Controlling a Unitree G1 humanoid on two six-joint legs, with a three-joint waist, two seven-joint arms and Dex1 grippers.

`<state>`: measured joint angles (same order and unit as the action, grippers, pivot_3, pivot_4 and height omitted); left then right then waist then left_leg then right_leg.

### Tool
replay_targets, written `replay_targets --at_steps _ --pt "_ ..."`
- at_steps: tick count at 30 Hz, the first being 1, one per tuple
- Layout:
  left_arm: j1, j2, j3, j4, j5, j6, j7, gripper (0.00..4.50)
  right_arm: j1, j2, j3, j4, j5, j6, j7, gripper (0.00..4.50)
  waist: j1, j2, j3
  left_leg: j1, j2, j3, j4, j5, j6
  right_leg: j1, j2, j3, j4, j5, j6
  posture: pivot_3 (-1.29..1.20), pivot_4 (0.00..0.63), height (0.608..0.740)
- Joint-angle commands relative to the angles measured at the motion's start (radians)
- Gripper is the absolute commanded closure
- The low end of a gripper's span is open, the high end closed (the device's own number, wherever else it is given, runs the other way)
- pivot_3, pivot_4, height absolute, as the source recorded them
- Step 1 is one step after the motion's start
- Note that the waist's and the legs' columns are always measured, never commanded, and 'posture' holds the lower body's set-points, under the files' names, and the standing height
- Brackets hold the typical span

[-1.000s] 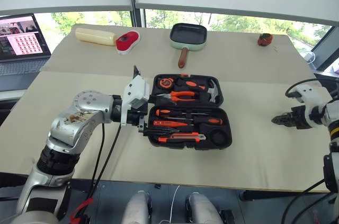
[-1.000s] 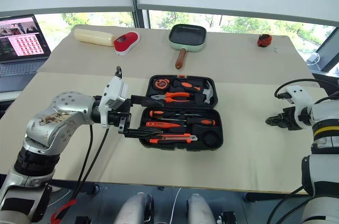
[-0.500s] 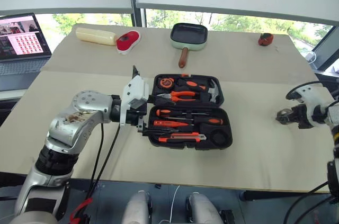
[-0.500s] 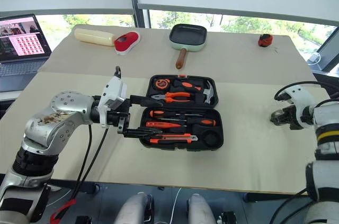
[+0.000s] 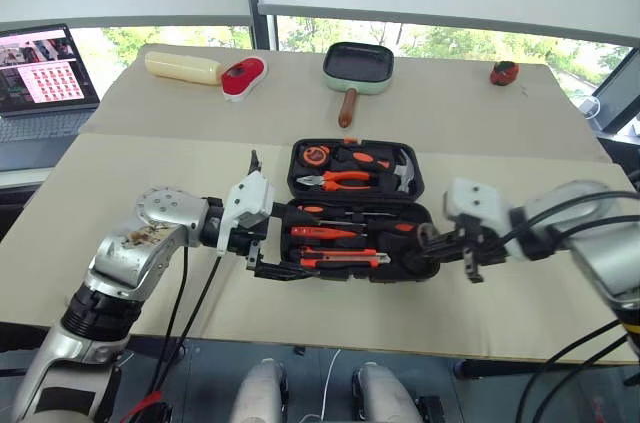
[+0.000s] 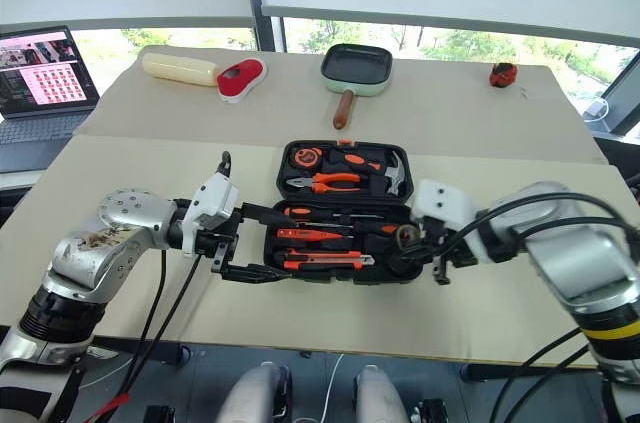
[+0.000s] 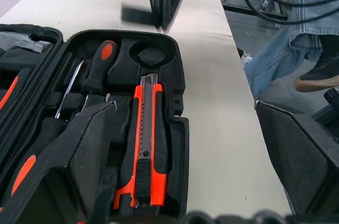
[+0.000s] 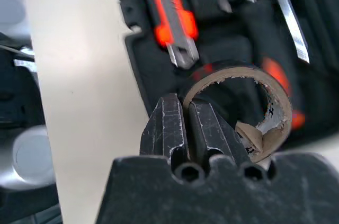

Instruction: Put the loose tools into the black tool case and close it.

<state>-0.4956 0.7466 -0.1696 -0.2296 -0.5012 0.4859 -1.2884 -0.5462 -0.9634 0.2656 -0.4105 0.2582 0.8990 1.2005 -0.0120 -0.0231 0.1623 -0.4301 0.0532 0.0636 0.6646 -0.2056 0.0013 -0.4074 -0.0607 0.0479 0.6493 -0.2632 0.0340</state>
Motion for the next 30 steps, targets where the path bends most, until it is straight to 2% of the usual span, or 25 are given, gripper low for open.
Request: replay_targets --at_steps 1,3,7,15,30 --pt "0.035 0.050 0.077 -0.050 -0.029 0.023 0.009 0.00 -0.074 0.047 0.083 0.038 -0.047 -0.032 -0.025 4.42 -0.005 0.000 0.000 0.000 0.001 0.000 0.000 0.000 0.000 0.000 0.001 0.000 0.000 0.000 0.000 0.00 0.150 0.740" --pt "0.044 0.062 0.093 -0.087 -0.049 0.066 0.037 0.00 -0.085 0.053 0.116 0.076 -0.068 -0.073 -0.016 4.42 -0.004 -0.001 0.000 -0.001 0.001 0.000 0.000 0.000 0.000 -0.001 0.001 0.000 0.000 0.000 0.000 0.00 0.150 0.740" --pt "0.028 0.064 0.106 -0.113 -0.058 0.086 0.056 0.00 -0.076 -0.004 0.178 0.116 -0.127 -0.158 0.038 4.42 0.013 -0.001 0.001 -0.002 0.000 -0.001 0.001 0.000 0.000 -0.001 -0.001 -0.002 0.000 0.000 0.000 0.00 0.150 0.740" --pt "-0.034 0.033 0.075 -0.052 -0.025 0.029 0.039 0.00 -0.036 -0.121 0.124 0.086 -0.109 -0.184 0.117 4.42 0.017 -0.001 0.001 -0.002 0.000 -0.001 0.003 0.000 0.000 0.000 0.000 -0.002 0.000 0.000 0.000 0.00 0.150 0.740" --pt "-0.101 -0.034 0.030 0.002 0.010 -0.003 0.042 0.00 0.040 -0.141 0.145 0.078 -0.149 -0.249 0.136 4.42 0.024 -0.001 0.001 -0.002 0.000 -0.001 0.003 0.000 0.000 0.001 0.000 -0.002 0.000 0.000 0.000 0.00 0.150 0.740"
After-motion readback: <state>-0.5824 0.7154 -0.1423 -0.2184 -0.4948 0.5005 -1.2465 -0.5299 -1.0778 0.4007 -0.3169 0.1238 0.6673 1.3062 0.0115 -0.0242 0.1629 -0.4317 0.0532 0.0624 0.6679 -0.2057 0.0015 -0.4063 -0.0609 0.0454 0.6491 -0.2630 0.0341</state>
